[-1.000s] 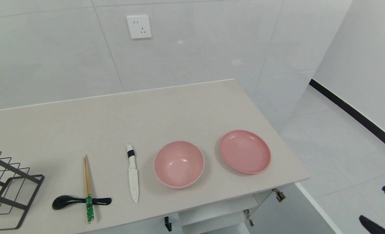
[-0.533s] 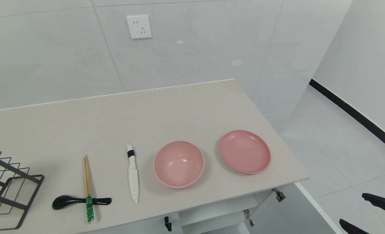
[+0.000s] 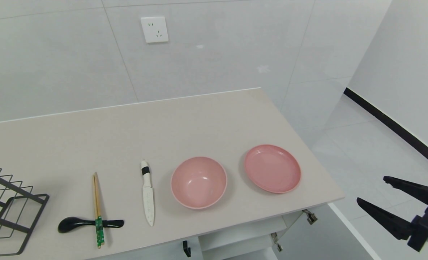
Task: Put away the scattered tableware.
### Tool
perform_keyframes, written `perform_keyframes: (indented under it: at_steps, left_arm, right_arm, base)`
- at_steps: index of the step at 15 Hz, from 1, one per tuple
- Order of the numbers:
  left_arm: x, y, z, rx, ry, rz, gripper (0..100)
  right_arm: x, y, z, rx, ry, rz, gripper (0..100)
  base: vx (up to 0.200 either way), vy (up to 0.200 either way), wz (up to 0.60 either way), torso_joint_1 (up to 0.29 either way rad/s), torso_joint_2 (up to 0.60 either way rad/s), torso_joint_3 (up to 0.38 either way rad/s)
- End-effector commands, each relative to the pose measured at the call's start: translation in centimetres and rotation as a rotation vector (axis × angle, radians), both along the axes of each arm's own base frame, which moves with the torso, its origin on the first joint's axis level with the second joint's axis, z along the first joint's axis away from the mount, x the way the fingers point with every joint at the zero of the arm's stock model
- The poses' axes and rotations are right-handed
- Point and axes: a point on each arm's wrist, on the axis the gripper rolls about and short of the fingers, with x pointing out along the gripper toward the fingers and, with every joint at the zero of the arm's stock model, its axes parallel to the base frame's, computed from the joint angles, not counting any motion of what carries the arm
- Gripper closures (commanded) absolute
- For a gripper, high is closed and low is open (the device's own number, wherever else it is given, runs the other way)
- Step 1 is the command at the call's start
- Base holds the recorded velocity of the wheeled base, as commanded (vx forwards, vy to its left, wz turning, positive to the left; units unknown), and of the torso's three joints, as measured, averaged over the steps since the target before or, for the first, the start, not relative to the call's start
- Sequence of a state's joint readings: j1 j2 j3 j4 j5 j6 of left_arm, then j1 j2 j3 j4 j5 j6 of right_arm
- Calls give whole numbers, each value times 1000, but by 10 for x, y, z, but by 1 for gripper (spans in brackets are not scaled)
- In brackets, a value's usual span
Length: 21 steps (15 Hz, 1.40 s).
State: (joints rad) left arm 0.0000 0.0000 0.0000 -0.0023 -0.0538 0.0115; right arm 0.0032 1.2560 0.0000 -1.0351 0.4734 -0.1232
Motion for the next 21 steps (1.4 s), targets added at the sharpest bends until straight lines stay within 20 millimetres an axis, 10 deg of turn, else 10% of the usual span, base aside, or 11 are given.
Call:
perform_keyframes:
  at_steps: [1, 15, 21]
  left_arm:
    - [0, 0, 0, 1, 1, 0, 0]
    - [0, 0, 0, -1, 2, 0, 0]
    - [0, 0, 0, -1, 2, 0, 0]
  right_arm:
    - [20, 0, -17, -13, 91, 4, 0]
    - [53, 5, -49, -65, 190, 10, 0]
    - [105, 35, -51, -41, 156, 95, 0]
  base:
    - [0, 0, 0, 0, 0, 0]
    - [0, 0, 0, 0, 0, 0]
    - [0, 0, 0, 0, 0, 0]
